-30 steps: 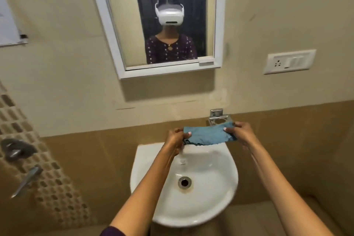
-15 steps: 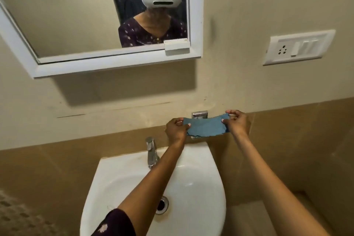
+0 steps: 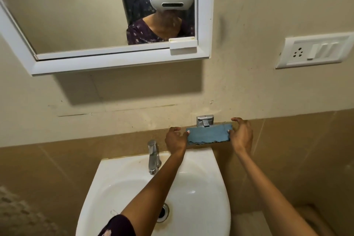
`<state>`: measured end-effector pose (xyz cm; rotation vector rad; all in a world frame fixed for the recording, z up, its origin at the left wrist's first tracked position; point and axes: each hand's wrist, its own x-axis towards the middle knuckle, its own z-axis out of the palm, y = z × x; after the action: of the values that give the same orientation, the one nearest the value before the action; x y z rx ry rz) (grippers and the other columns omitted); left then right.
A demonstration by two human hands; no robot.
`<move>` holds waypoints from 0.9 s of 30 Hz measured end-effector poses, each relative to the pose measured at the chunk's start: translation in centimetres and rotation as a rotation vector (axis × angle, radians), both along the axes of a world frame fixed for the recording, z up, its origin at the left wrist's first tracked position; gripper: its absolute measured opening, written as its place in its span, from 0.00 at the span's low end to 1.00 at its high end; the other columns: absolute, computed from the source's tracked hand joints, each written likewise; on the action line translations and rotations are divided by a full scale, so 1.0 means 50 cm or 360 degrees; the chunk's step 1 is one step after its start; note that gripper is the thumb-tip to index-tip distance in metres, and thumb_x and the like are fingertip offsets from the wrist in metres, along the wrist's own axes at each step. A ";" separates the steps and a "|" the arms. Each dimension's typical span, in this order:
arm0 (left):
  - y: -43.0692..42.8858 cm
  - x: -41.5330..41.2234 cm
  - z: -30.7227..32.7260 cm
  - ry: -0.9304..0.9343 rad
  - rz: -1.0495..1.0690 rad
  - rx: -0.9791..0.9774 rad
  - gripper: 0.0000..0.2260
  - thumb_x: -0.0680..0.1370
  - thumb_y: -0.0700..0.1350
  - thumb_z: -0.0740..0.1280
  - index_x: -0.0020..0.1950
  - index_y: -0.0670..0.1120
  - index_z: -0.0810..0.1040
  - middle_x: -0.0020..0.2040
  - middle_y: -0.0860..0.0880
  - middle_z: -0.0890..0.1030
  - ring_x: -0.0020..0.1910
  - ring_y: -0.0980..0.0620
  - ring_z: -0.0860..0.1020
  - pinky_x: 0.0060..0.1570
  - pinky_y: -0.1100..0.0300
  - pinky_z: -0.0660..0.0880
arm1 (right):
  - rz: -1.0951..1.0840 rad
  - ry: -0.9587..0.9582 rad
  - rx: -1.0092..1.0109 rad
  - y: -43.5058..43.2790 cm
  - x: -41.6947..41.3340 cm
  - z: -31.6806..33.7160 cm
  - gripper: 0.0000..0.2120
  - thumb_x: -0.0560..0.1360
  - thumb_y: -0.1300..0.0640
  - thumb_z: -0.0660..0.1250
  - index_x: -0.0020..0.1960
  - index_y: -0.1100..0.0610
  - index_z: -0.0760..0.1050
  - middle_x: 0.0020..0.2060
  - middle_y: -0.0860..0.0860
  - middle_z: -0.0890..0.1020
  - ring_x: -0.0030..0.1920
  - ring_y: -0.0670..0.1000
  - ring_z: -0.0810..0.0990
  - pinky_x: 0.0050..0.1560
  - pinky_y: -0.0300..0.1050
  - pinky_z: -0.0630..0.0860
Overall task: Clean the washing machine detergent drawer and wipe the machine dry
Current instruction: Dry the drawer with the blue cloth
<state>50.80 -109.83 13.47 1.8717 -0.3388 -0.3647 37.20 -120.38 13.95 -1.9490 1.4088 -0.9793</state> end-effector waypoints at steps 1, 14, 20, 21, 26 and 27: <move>0.007 0.001 0.005 0.0002 0.0028 -0.0011 0.13 0.74 0.43 0.71 0.56 0.41 0.78 0.55 0.43 0.80 0.54 0.46 0.78 0.48 0.62 0.72 | -0.0017 -0.0017 -0.0061 0.009 0.002 0.007 0.17 0.74 0.69 0.65 0.62 0.59 0.74 0.58 0.59 0.74 0.62 0.58 0.72 0.59 0.45 0.71; 0.535 0.105 0.202 0.0067 0.0299 -0.0442 0.07 0.78 0.41 0.65 0.39 0.45 0.75 0.32 0.48 0.76 0.18 0.63 0.69 0.20 0.72 0.63 | 0.0927 -0.0742 0.0106 0.504 0.246 0.226 0.12 0.73 0.67 0.63 0.44 0.53 0.81 0.36 0.49 0.81 0.30 0.40 0.74 0.32 0.27 0.66; 1.031 0.081 0.281 -0.0041 0.0866 -0.0302 0.04 0.78 0.42 0.66 0.43 0.44 0.77 0.31 0.49 0.76 0.18 0.61 0.68 0.18 0.71 0.63 | 0.1531 -0.0766 0.0346 0.951 0.323 0.270 0.13 0.73 0.67 0.63 0.41 0.51 0.80 0.33 0.47 0.79 0.27 0.40 0.71 0.31 0.35 0.66; 1.110 0.069 0.287 -0.0051 0.0952 -0.0286 0.04 0.78 0.42 0.66 0.44 0.44 0.77 0.31 0.49 0.76 0.18 0.61 0.68 0.17 0.71 0.62 | 0.1615 -0.0751 0.0358 1.020 0.322 0.273 0.13 0.73 0.68 0.63 0.41 0.51 0.80 0.33 0.48 0.79 0.29 0.40 0.71 0.32 0.35 0.67; 1.569 -0.069 0.321 -0.0200 0.1413 -0.0153 0.09 0.77 0.41 0.66 0.37 0.46 0.76 0.21 0.54 0.75 0.13 0.61 0.65 0.15 0.73 0.58 | 0.2036 -0.0655 0.0478 1.424 0.246 0.274 0.11 0.74 0.66 0.63 0.43 0.53 0.81 0.36 0.52 0.80 0.33 0.47 0.75 0.35 0.39 0.69; 1.663 -0.113 0.323 -0.0224 0.1504 -0.0133 0.11 0.77 0.41 0.66 0.35 0.47 0.75 0.19 0.55 0.75 0.13 0.61 0.64 0.15 0.73 0.58 | 0.2118 -0.0628 0.0503 1.510 0.220 0.270 0.11 0.74 0.66 0.63 0.43 0.53 0.81 0.36 0.52 0.80 0.32 0.45 0.74 0.33 0.38 0.67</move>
<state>45.18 -26.67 29.60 1.7643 0.4400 0.4173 48.19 -44.89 27.45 -1.7480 -0.0956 -0.3803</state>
